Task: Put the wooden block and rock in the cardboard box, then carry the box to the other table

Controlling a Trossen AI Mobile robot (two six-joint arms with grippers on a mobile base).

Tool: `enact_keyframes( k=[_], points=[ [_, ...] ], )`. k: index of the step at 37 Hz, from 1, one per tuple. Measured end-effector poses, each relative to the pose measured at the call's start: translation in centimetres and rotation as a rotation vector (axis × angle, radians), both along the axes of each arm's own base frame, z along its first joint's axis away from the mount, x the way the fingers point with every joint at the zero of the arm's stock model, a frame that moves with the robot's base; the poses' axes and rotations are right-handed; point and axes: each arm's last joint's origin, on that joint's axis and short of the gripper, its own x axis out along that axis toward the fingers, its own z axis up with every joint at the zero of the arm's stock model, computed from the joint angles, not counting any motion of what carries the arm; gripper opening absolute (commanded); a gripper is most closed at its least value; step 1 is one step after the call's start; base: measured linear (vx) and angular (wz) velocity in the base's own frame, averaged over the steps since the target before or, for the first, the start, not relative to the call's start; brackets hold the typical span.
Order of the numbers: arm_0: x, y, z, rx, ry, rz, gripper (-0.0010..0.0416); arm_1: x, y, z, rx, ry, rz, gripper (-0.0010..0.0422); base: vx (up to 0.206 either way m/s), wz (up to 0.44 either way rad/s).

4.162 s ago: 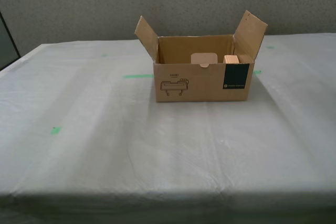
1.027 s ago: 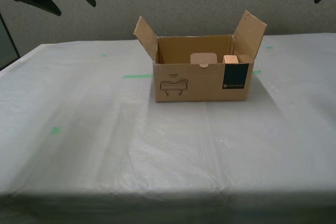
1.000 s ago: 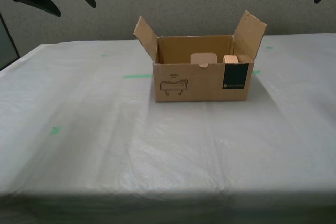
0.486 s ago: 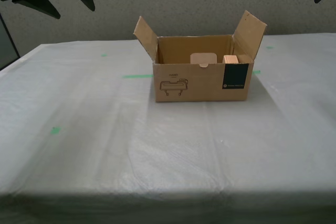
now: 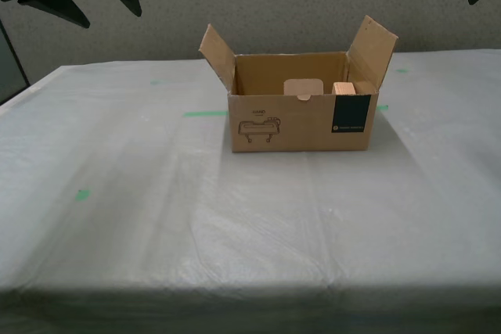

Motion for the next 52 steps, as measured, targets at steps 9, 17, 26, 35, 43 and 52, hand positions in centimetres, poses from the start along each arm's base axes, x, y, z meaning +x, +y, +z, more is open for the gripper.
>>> enact_keyframes(
  k=[9, 17, 26, 35, 43, 52],
  points=[
    [0.00, 0.00, 0.00, 0.000, 0.000, 0.000, 0.0399, 0.00, 0.00, 0.01, 0.000, 0.000, 0.000, 0.0389, 0.000, 0.000],
    [0.00, 0.00, 0.00, 0.000, 0.000, 0.000, 0.0399, 0.00, 0.00, 0.01, 0.000, 0.000, 0.000, 0.0389, 0.000, 0.000],
    [0.00, 0.00, 0.00, 0.000, 0.000, 0.000, 0.0399, 0.00, 0.00, 0.01, 0.000, 0.000, 0.000, 0.0389, 0.000, 0.000],
    [0.00, -0.02, 0.00, 0.000, 0.000, -0.001, 0.0398, 0.00, 0.00, 0.01, 0.000, 0.000, 0.000, 0.0389, 0.000, 0.000],
    [0.00, -0.03, 0.00, 0.000, 0.000, -0.001, 0.0398, 0.00, 0.00, 0.01, 0.000, 0.000, 0.000, 0.0389, 0.000, 0.000],
    [0.00, -0.03, 0.00, 0.000, 0.000, -0.001, 0.0399, 0.00, 0.00, 0.01, 0.000, 0.000, 0.000, 0.0389, 0.000, 0.000]
  ],
)
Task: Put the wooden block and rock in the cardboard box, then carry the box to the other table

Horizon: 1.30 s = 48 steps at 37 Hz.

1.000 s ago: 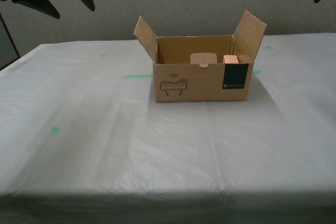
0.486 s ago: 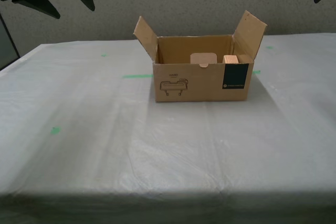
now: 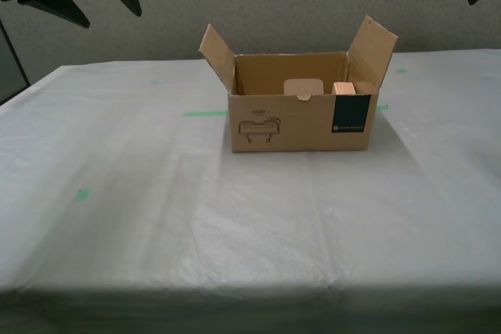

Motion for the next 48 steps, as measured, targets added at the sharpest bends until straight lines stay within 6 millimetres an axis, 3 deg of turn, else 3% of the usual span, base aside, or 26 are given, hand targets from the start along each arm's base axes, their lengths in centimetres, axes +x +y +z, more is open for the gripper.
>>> enact_keyframes(
  k=[48],
  points=[
    [0.00, 0.01, 0.00, 0.000, 0.000, 0.000, 0.0399, 0.00, 0.01, 0.00, 0.000, 0.000, 0.000, 0.0389, 0.000, 0.000]
  ],
)
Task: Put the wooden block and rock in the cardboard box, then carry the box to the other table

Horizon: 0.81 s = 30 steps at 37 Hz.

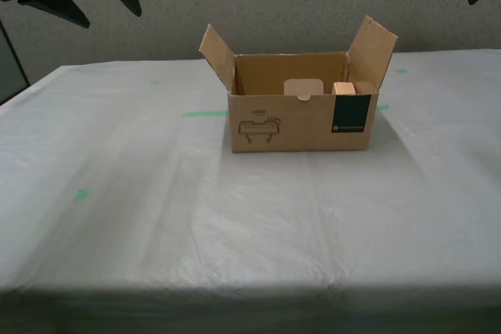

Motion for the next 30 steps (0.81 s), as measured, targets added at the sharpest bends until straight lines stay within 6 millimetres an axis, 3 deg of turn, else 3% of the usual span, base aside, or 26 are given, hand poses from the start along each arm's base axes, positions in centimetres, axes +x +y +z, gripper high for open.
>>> enact_keyframes(
  k=[30],
  points=[
    [0.00, 0.00, 0.00, 0.000, 0.000, 0.000, 0.0398, 0.00, 0.00, 0.00, 0.000, 0.000, 0.000, 0.0389, 0.000, 0.000]
  ],
)
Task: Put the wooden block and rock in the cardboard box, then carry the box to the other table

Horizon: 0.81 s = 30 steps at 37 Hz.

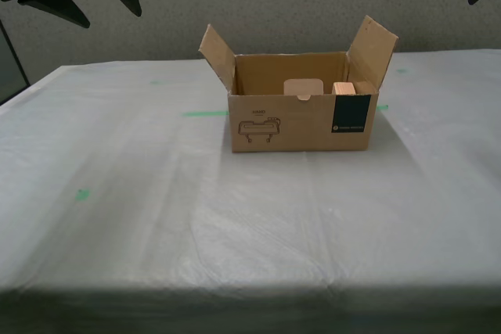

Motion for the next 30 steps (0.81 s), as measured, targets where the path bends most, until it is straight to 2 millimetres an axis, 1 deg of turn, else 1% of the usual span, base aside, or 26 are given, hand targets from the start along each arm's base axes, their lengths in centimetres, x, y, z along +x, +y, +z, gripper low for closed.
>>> enact_keyframes(
  k=[30],
  points=[
    [0.00, 0.02, 0.00, 0.000, 0.000, 0.001, 0.0398, 0.00, 0.00, 0.00, 0.000, 0.000, 0.000, 0.0389, 0.000, 0.000]
  ],
)
